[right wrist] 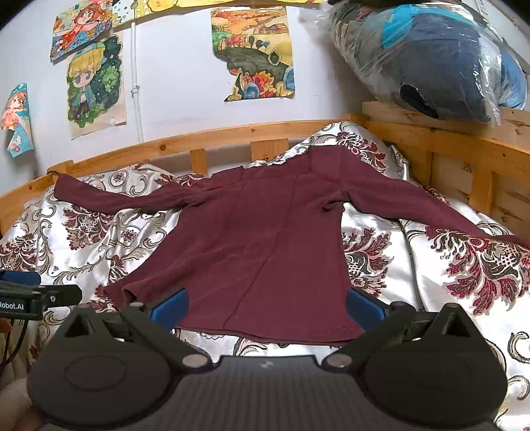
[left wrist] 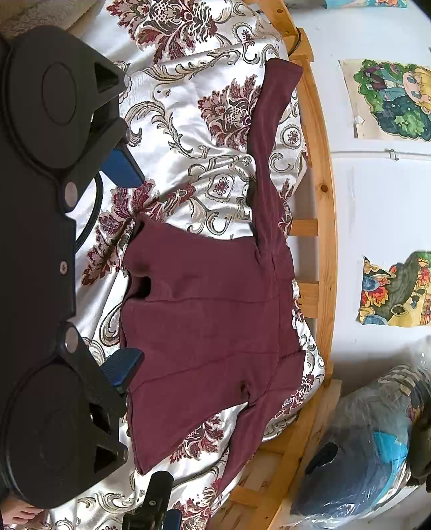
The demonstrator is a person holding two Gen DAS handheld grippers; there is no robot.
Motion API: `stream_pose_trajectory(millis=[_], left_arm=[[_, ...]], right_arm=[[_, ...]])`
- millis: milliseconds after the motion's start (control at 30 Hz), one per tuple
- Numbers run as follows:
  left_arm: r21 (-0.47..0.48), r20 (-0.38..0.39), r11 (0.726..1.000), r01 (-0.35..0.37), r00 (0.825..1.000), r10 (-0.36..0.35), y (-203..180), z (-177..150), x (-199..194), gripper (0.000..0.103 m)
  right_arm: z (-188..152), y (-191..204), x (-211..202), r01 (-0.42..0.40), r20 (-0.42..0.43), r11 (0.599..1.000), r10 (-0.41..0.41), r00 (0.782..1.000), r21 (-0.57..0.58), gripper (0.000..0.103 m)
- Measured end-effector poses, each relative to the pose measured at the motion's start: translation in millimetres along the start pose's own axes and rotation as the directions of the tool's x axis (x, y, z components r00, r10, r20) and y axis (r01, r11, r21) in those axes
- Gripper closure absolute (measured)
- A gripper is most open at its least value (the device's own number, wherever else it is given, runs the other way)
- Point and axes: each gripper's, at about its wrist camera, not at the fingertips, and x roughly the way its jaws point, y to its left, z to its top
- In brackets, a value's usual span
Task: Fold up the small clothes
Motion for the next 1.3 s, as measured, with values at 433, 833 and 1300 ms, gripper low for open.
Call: stream_pose_trajectory(millis=[433, 833, 1300], left_arm=[[-0.004, -0.006, 1.000, 0.000, 1.000, 0.000, 3.0, 0.4, 2.8, 0.001], [-0.016, -0.019, 1.000, -0.004, 1.000, 0.004, 2.3, -1.9, 4.0, 0.001], [-0.018, -0.026, 1.000, 0.001, 1.000, -0.001, 2.8, -2.7, 5.1, 0.001]], right_arm=[[1.0, 0.3, -0.6, 0.002, -0.004, 1.000, -0.002, 1.000, 0.007, 0.000], [0.5, -1.0, 0.3, 0.000, -0.004, 1.000, 0.000, 1.000, 0.008, 0.000], [0.9, -2.1, 0.4, -0.001, -0.006, 1.000, 0.001, 1.000, 0.011, 0.000]])
